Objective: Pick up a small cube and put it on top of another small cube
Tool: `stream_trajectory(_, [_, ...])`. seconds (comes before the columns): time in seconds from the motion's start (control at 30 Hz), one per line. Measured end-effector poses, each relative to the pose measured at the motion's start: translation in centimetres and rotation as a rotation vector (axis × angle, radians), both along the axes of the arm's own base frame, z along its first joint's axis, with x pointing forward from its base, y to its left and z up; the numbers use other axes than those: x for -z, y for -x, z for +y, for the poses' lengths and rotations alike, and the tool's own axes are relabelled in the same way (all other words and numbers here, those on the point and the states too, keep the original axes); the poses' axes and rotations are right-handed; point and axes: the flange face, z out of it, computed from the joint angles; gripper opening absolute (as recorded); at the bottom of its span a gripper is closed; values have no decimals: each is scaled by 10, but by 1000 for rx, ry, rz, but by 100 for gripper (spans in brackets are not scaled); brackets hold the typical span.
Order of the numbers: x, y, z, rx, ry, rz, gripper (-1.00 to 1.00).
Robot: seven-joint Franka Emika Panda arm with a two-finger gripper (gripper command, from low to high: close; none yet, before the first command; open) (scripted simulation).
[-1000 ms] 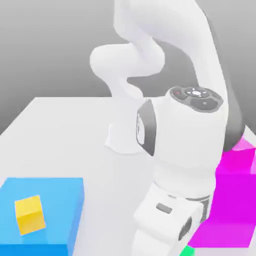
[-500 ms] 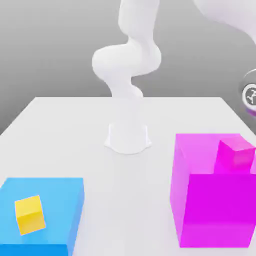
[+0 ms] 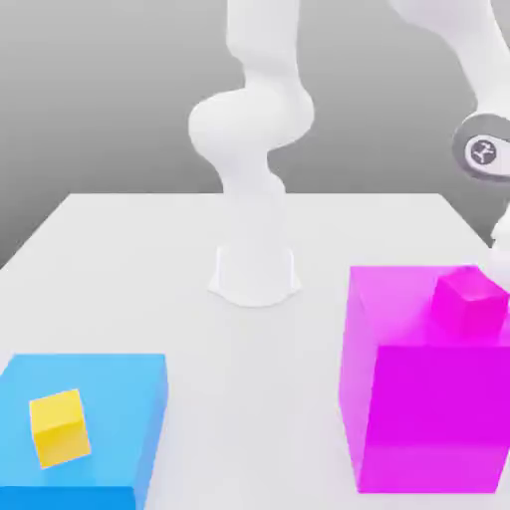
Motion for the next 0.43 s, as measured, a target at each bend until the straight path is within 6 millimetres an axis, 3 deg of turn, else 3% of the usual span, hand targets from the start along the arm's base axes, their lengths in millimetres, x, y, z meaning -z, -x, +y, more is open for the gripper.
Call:
stream_trajectory(0.07, [0,14,-14,13,-7,-26,-100])
stream_trajectory(0.13, [-5,7,-24,80,-39,-69,-100])
stream_trajectory(0.3, [39,5,-26,101,-54,-86,-100])
stream_trajectory(0.33, [49,6,-26,101,-54,-87,100])
stream_trajectory(0.43, [49,6,-26,101,-54,-87,100])
